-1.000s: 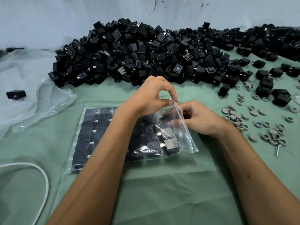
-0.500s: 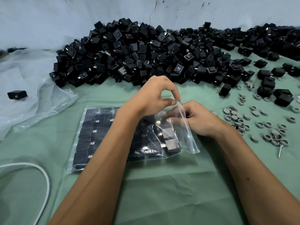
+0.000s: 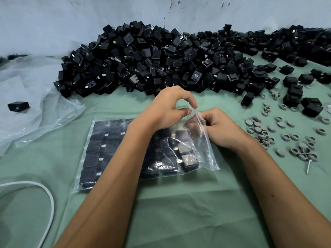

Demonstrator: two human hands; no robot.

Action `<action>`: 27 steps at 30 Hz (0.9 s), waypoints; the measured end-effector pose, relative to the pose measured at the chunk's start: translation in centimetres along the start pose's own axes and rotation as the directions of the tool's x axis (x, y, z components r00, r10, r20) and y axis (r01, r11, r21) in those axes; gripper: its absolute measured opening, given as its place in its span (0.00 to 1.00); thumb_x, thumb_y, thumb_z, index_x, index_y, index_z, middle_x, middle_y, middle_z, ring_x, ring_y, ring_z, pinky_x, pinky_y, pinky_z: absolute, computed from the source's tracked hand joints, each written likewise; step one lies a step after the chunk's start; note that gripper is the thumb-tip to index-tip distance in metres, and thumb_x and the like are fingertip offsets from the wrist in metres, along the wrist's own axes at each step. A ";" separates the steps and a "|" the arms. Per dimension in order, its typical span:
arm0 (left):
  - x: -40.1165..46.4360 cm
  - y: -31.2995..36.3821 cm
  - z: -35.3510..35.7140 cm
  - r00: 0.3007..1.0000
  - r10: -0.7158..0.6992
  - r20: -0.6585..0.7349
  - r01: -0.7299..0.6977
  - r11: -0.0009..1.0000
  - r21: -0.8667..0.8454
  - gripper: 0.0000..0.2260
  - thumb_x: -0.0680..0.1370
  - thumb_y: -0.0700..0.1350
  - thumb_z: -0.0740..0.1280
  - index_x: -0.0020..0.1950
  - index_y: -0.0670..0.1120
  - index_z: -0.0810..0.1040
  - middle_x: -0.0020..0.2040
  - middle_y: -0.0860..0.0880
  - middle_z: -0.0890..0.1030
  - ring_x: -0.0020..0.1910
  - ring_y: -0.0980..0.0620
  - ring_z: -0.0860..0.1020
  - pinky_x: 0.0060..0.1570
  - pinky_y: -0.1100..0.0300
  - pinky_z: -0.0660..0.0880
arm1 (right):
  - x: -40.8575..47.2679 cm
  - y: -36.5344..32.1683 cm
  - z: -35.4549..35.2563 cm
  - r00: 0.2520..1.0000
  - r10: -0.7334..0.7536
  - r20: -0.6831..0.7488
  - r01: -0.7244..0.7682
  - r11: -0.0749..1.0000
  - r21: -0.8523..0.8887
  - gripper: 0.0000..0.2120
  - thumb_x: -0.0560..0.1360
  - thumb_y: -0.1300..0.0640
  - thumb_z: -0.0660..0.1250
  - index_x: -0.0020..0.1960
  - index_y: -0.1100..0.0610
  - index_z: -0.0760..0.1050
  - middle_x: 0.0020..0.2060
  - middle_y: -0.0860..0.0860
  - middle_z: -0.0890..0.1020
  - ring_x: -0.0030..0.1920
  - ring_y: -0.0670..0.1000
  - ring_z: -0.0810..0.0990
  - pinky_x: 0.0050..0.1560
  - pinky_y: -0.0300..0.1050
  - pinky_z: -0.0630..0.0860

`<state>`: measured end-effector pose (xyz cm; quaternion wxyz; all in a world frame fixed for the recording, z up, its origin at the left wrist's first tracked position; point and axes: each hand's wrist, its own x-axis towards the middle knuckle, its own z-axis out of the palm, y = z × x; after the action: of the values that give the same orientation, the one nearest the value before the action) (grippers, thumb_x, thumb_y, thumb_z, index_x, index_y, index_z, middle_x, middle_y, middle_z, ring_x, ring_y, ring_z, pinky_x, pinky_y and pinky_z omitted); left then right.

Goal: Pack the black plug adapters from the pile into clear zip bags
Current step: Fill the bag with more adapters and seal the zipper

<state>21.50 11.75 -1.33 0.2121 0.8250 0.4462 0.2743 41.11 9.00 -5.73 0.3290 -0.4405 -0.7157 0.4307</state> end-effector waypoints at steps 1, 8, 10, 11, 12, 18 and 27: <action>0.0 -0.2 0.1 1.000 -0.006 -0.005 0.006 1.000 0.006 0.08 0.78 0.41 0.73 0.55 0.51 0.85 0.55 0.50 0.79 0.60 0.51 0.76 0.64 0.49 0.73 | 0.0 0.0 0.1 0.999 0.022 -0.029 -0.021 1.000 0.010 0.05 0.79 0.58 0.73 0.46 0.54 0.87 0.36 0.50 0.87 0.37 0.46 0.84 0.42 0.38 0.78; 0.1 -1.7 0.5 0.989 -0.104 -0.102 0.118 0.983 0.138 0.05 0.78 0.45 0.73 0.51 0.53 0.83 0.52 0.53 0.74 0.57 0.51 0.70 0.59 0.56 0.69 | 0.1 0.4 0.1 0.958 0.121 -0.259 -0.134 0.990 -0.035 0.07 0.80 0.54 0.72 0.47 0.54 0.87 0.38 0.49 0.88 0.41 0.49 0.87 0.47 0.52 0.83; 0.1 -2.1 0.4 0.971 -0.146 -0.187 0.182 0.965 0.189 0.04 0.78 0.45 0.73 0.51 0.54 0.83 0.56 0.52 0.73 0.62 0.49 0.66 0.62 0.57 0.65 | 0.3 0.4 -0.2 0.909 0.117 -0.400 -0.174 0.979 -0.108 0.08 0.80 0.55 0.70 0.46 0.51 0.87 0.36 0.43 0.87 0.37 0.41 0.85 0.41 0.42 0.81; 0.0 -2.3 0.4 0.961 -0.168 -0.221 0.216 0.953 0.212 0.04 0.78 0.45 0.72 0.52 0.53 0.83 0.58 0.51 0.72 0.64 0.48 0.65 0.64 0.56 0.65 | 0.4 0.3 -0.2 0.878 0.113 -0.465 -0.188 0.975 -0.117 0.08 0.81 0.55 0.70 0.45 0.50 0.86 0.34 0.42 0.86 0.34 0.39 0.83 0.37 0.36 0.78; 0.0 -2.5 0.3 0.950 -0.198 -0.240 0.253 0.941 0.226 0.04 0.78 0.46 0.72 0.52 0.53 0.83 0.60 0.49 0.72 0.67 0.47 0.63 0.66 0.54 0.66 | 0.4 0.1 -0.2 0.848 0.106 -0.519 -0.193 0.974 -0.117 0.09 0.81 0.55 0.69 0.44 0.50 0.86 0.32 0.43 0.86 0.32 0.38 0.81 0.34 0.31 0.74; -0.4 -3.4 0.0 0.914 -0.387 -0.120 0.405 0.880 0.248 0.07 0.81 0.51 0.69 0.57 0.52 0.82 0.66 0.45 0.73 0.72 0.42 0.63 0.67 0.53 0.61 | 2.1 -2.8 0.6 0.790 -0.074 -0.609 -0.128 0.951 -0.282 0.09 0.80 0.56 0.68 0.46 0.52 0.86 0.34 0.45 0.85 0.38 0.45 0.84 0.45 0.42 0.79; -0.6 -3.9 -1.0 0.893 -0.433 -0.125 0.449 0.875 0.182 0.04 0.77 0.44 0.68 0.47 0.52 0.81 0.50 0.49 0.84 0.53 0.45 0.79 0.50 0.54 0.75 | 9.6 -7.7 2.9 0.999 0.034 -0.029 -0.045 0.670 -0.741 0.08 0.77 0.54 0.69 0.54 0.48 0.84 0.50 0.52 0.84 0.53 0.57 0.83 0.52 0.49 0.79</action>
<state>18.16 13.33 -3.08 0.1643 0.7073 0.6566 0.2040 32.22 14.99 0.94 0.1172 -0.5541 -0.8171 0.1074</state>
